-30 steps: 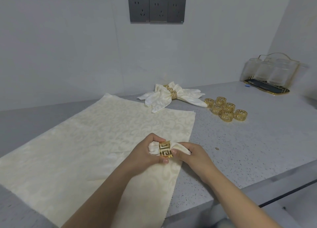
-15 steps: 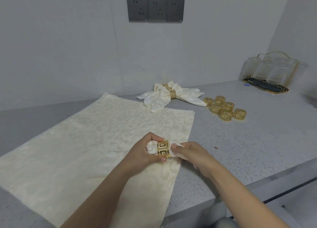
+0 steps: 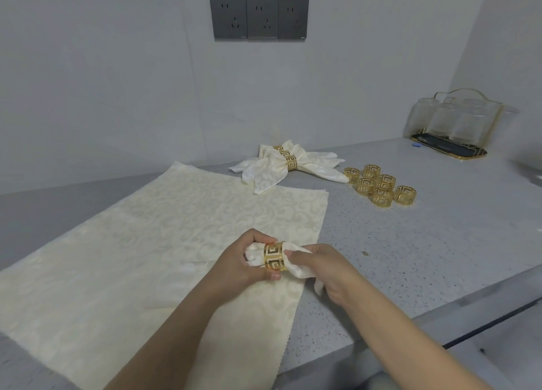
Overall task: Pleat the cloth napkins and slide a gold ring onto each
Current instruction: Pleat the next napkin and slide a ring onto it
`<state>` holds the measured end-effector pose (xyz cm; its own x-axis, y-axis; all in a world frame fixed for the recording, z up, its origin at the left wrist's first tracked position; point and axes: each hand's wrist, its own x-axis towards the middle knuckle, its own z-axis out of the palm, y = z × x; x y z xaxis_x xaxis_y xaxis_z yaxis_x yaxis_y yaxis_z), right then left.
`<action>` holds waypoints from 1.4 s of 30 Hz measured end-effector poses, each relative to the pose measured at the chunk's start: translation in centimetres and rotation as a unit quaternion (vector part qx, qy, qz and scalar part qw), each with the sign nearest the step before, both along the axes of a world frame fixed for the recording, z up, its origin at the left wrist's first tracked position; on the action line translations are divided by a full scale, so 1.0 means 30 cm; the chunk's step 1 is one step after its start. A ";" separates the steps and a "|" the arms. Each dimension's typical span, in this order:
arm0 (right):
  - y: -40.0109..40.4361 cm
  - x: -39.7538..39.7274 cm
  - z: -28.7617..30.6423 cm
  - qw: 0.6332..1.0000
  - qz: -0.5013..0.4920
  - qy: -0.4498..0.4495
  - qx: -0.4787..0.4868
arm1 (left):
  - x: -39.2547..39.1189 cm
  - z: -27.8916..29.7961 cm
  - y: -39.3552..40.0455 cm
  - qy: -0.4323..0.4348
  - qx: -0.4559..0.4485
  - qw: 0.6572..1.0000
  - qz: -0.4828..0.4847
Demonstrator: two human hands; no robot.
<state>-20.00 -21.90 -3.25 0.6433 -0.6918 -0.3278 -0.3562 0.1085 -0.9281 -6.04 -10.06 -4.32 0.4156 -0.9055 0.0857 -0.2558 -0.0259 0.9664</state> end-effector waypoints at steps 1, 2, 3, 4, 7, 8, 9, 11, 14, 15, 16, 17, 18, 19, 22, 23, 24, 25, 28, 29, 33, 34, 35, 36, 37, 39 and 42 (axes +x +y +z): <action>0.001 -0.001 -0.006 1.000 -0.005 -0.003 -0.001 | -0.002 0.000 0.000 -0.007 0.002 1.000 0.003; 0.004 -0.002 -0.012 1.000 -0.011 -0.008 -0.004 | -0.004 0.000 0.000 -0.016 0.003 1.000 0.006; 0.006 -0.005 -0.019 1.000 -0.013 -0.015 -0.010 | -0.005 0.000 0.002 -0.027 0.006 1.000 0.009; 0.009 -0.007 -0.025 1.000 -0.013 -0.021 -0.017 | -0.005 -0.001 0.004 -0.037 0.008 0.999 0.010; 0.018 -0.014 -0.033 0.999 -0.017 -0.038 -0.024 | -0.006 -0.003 0.005 -0.060 0.007 0.998 0.017; 0.020 -0.016 -0.033 0.999 -0.016 -0.042 -0.026 | -0.008 -0.006 0.005 -0.069 0.003 0.997 0.024; 0.021 -0.017 -0.036 0.998 -0.013 -0.046 -0.031 | -0.011 -0.009 0.004 -0.078 -0.001 0.996 0.032; 0.024 -0.019 -0.040 0.997 0.000 -0.052 -0.052 | -0.015 -0.013 0.003 -0.094 -0.007 0.995 0.044; 0.023 -0.021 -0.042 0.996 0.006 -0.068 -0.048 | -0.011 -0.009 0.004 -0.090 -0.002 0.995 0.043; 0.023 -0.021 -0.041 0.996 0.007 -0.076 -0.038 | -0.008 -0.007 0.004 -0.083 0.002 0.996 0.037; 0.024 -0.020 -0.039 0.996 0.008 -0.082 -0.032 | -0.006 -0.005 0.005 -0.079 0.004 0.996 0.032; 0.026 -0.018 -0.037 0.996 0.007 -0.086 -0.031 | -0.006 -0.003 0.007 -0.079 0.004 0.996 0.030; 0.028 -0.018 -0.037 0.995 0.006 -0.088 -0.036 | -0.009 -0.001 0.007 -0.085 0.001 0.996 0.033; 0.028 -0.017 -0.038 0.995 0.005 -0.091 -0.042 | -0.013 0.001 0.008 -0.093 -0.003 0.995 0.039; 0.025 -0.022 -0.046 0.994 -0.002 -0.096 -0.051 | -0.019 -0.003 0.008 -0.096 -0.008 0.993 0.070; 0.026 -0.023 -0.048 0.994 -0.005 -0.098 -0.052 | -0.017 -0.004 0.009 -0.098 -0.008 0.992 0.079; 0.030 -0.022 -0.051 0.993 -0.013 -0.102 -0.053 | -0.013 -0.006 0.007 -0.102 -0.007 0.991 0.087; 0.034 -0.021 -0.055 0.992 -0.023 -0.110 -0.057 | -0.009 -0.009 0.005 -0.105 -0.005 0.990 0.091; 0.047 -0.020 -0.064 0.987 -0.052 -0.131 -0.073 | -0.007 -0.018 -0.005 -0.097 0.004 0.992 0.084; 0.050 -0.019 -0.064 0.986 -0.058 -0.138 -0.072 | -0.006 -0.020 -0.008 -0.094 0.010 0.992 0.082; 0.054 -0.018 -0.064 0.983 -0.070 -0.155 -0.071 | 0.004 -0.027 -0.021 -0.095 0.025 0.993 0.070; 0.055 -0.019 -0.065 0.982 -0.071 -0.157 -0.074 | 0.003 -0.026 -0.024 -0.091 0.026 0.993 0.068; 0.054 -0.021 -0.067 0.982 -0.072 -0.159 -0.076 | 0.001 -0.023 -0.025 -0.082 0.028 0.994 0.066; 0.054 -0.022 -0.069 0.981 -0.069 -0.160 -0.080 | -0.001 -0.020 -0.025 -0.069 0.031 0.995 0.065; 0.053 -0.024 -0.071 0.981 -0.065 -0.160 -0.083 | -0.002 -0.017 -0.023 -0.059 0.033 0.996 0.061; 0.048 -0.028 -0.074 0.982 -0.057 -0.158 -0.085 | 0.002 -0.016 -0.022 -0.057 0.034 0.996 0.052; 0.039 -0.028 -0.072 0.984 -0.040 -0.157 -0.072 | 0.011 -0.013 -0.017 -0.046 0.029 0.998 0.037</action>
<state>-20.85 -20.74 -5.40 0.6390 -0.7690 -0.0173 -0.0459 -0.0156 -0.9988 -5.72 -10.57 -4.72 0.4748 -0.8768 0.0755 -0.3393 -0.1033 0.9350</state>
